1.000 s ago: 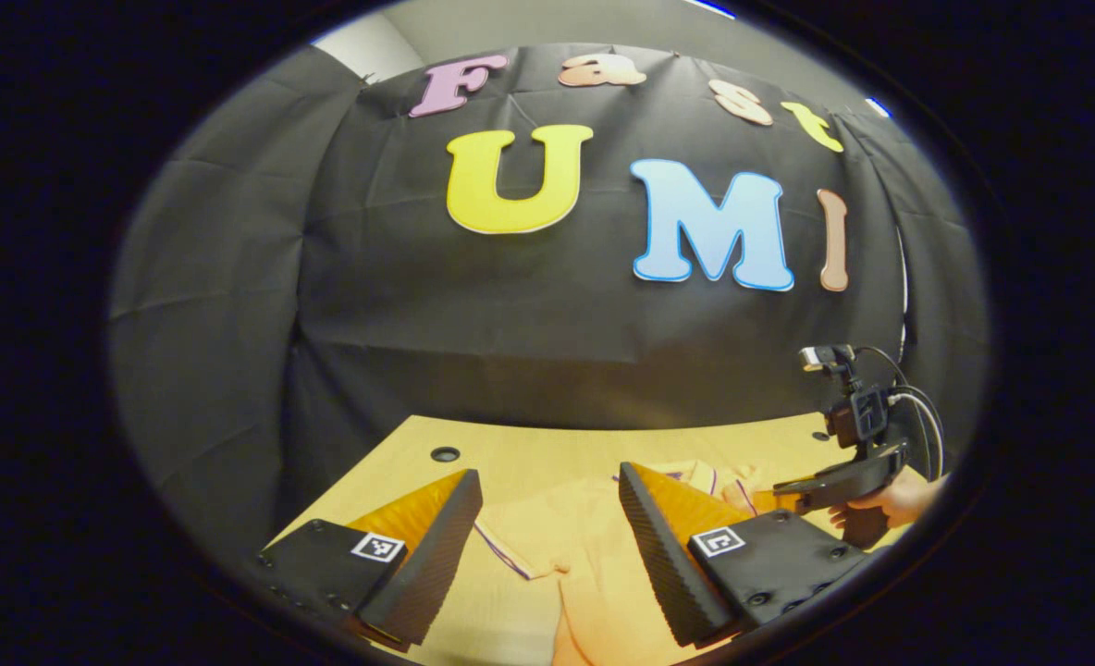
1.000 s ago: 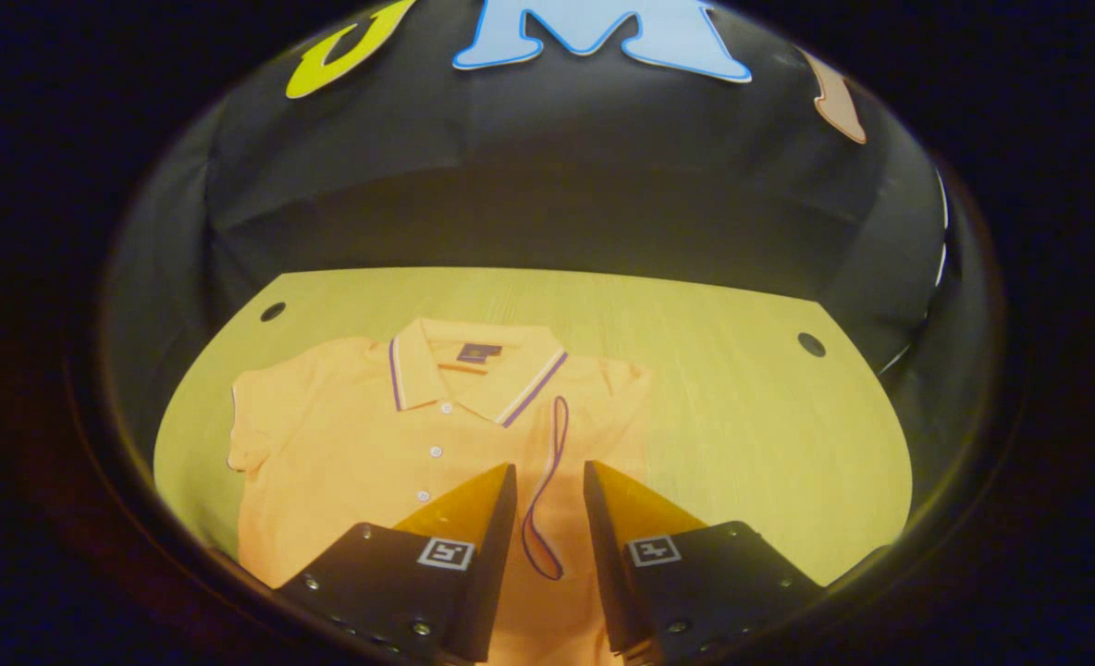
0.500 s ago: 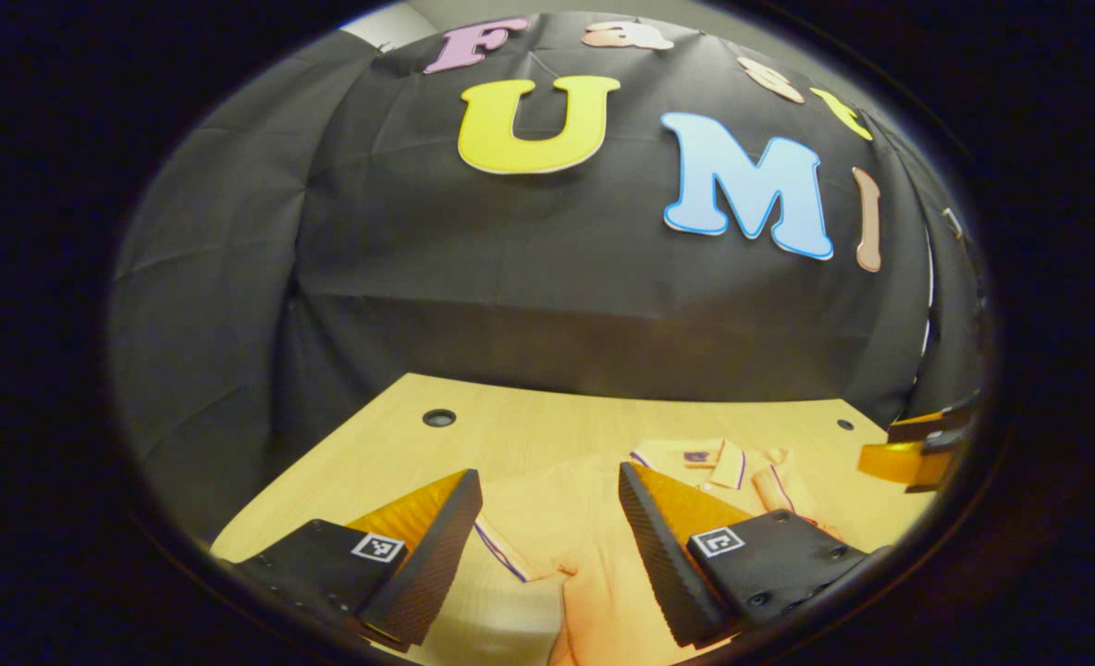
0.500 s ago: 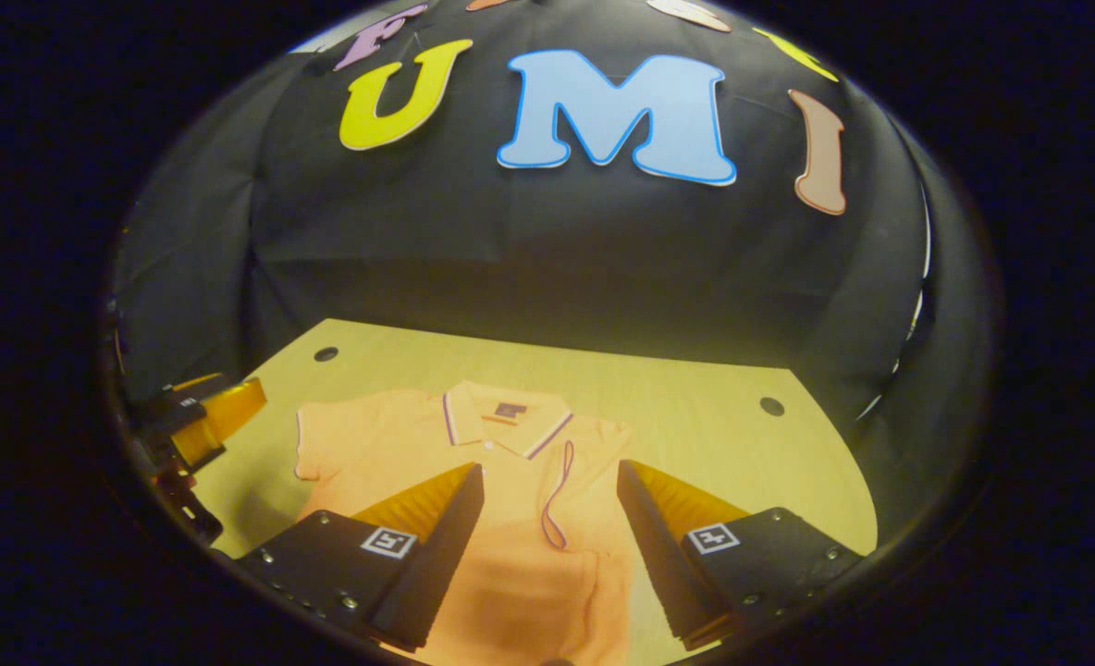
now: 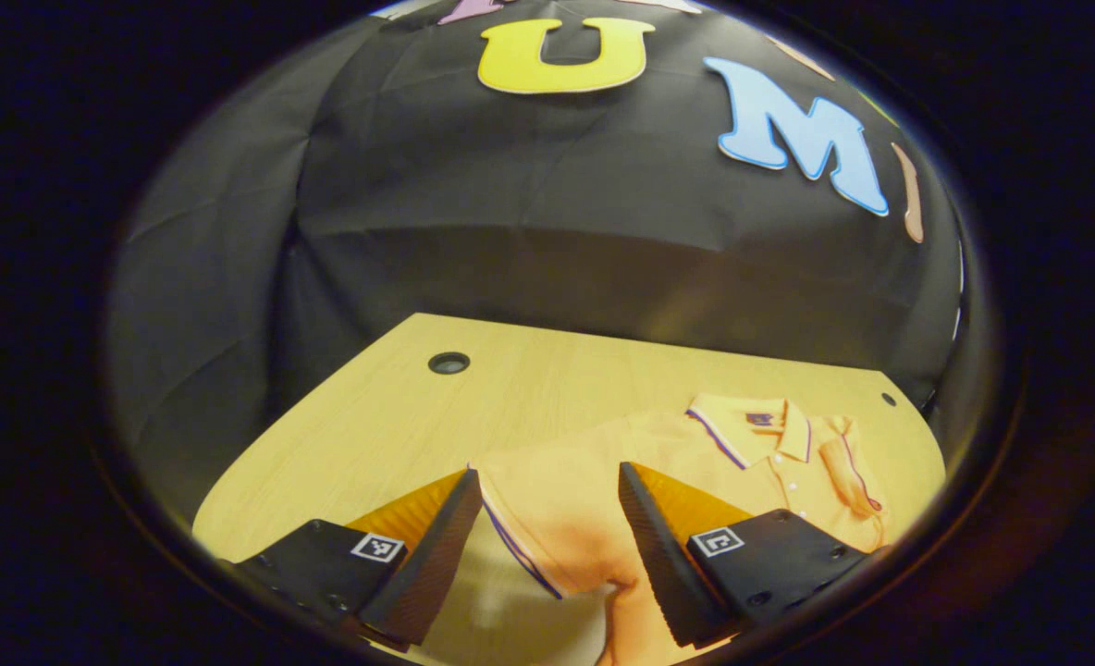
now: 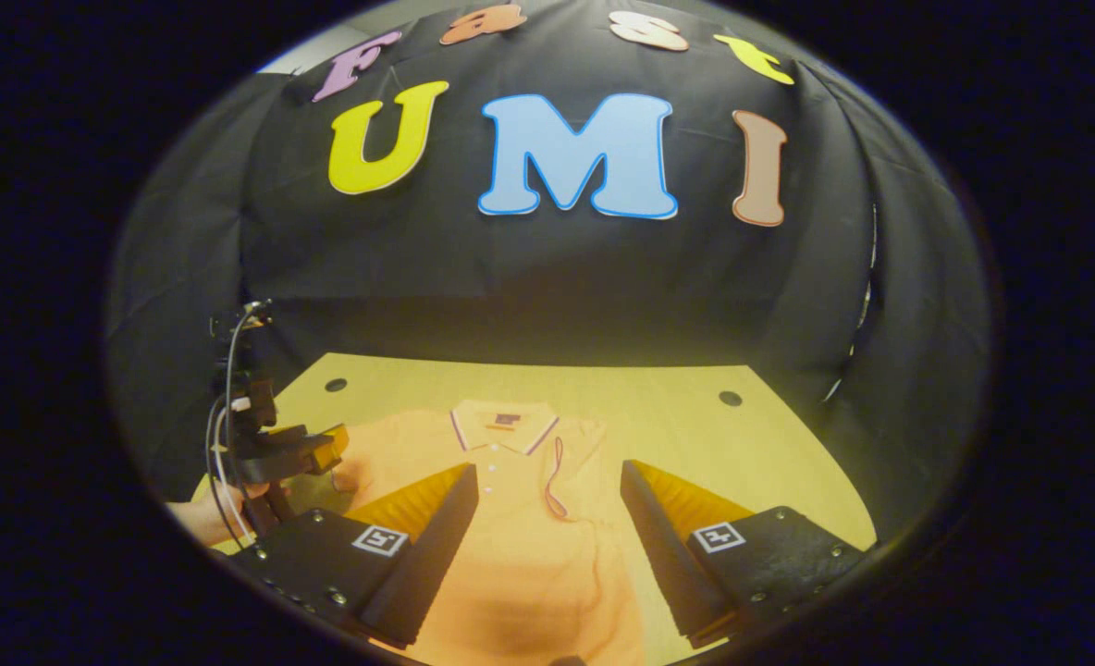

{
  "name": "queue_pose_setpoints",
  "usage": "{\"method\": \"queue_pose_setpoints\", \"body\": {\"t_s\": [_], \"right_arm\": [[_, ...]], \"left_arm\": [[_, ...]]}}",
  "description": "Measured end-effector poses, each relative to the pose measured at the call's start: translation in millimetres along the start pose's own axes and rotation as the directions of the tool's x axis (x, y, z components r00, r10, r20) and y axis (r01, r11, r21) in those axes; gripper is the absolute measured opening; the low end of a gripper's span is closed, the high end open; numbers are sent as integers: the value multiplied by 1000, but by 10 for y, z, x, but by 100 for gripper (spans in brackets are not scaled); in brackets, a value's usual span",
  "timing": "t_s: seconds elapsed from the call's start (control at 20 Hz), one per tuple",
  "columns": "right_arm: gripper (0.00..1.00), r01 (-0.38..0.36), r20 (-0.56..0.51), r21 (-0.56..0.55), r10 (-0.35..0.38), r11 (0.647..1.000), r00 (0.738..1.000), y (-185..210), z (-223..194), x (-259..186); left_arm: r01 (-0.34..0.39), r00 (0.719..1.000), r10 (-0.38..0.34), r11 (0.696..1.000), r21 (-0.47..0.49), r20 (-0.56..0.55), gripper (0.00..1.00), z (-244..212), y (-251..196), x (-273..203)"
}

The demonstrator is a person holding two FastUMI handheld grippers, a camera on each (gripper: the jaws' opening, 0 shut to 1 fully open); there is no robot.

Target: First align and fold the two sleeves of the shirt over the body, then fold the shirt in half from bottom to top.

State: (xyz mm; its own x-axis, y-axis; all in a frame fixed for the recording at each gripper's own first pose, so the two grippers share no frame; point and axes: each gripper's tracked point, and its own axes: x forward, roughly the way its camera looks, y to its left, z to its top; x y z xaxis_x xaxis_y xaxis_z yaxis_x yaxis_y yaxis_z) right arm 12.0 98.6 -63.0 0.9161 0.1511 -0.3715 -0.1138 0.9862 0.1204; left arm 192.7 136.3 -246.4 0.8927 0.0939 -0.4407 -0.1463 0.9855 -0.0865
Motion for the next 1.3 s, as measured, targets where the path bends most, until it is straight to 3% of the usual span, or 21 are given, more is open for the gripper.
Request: {"method": "queue_pose_setpoints", "body": {"t_s": [0.25,0.6,0.8,0.9,1.15,1.25,1.3], "right_arm": [[96,47,12,-21,-47,999,999,-136,-78,-212],[96,46,-9,8,-46,999,999,-143,-161,-417],[96,42,-17,24,-42,999,999,-173,-208,-436],[96,40,-35,29,-39,999,999,-184,-297,-422],[96,34,-58,50,-31,998,998,-220,-415,-453],[96,39,-55,59,-36,998,998,-266,-416,-471],[96,45,-53,62,-41,997,998,-288,-409,-482]], "left_arm": [[-57,996,56,998,-10,-67,97,-252,193,346],[-60,993,59,998,-5,-101,94,-340,195,546],[-83,987,90,995,57,-134,94,-408,221,543],[-54,988,65,995,82,-143,84,-393,180,550],[-40,988,56,993,107,-143,18,-418,75,590],[-32,988,52,990,140,-144,8,-392,32,601],[-28,989,48,989,143,-141,8,-375,15,605]]}}
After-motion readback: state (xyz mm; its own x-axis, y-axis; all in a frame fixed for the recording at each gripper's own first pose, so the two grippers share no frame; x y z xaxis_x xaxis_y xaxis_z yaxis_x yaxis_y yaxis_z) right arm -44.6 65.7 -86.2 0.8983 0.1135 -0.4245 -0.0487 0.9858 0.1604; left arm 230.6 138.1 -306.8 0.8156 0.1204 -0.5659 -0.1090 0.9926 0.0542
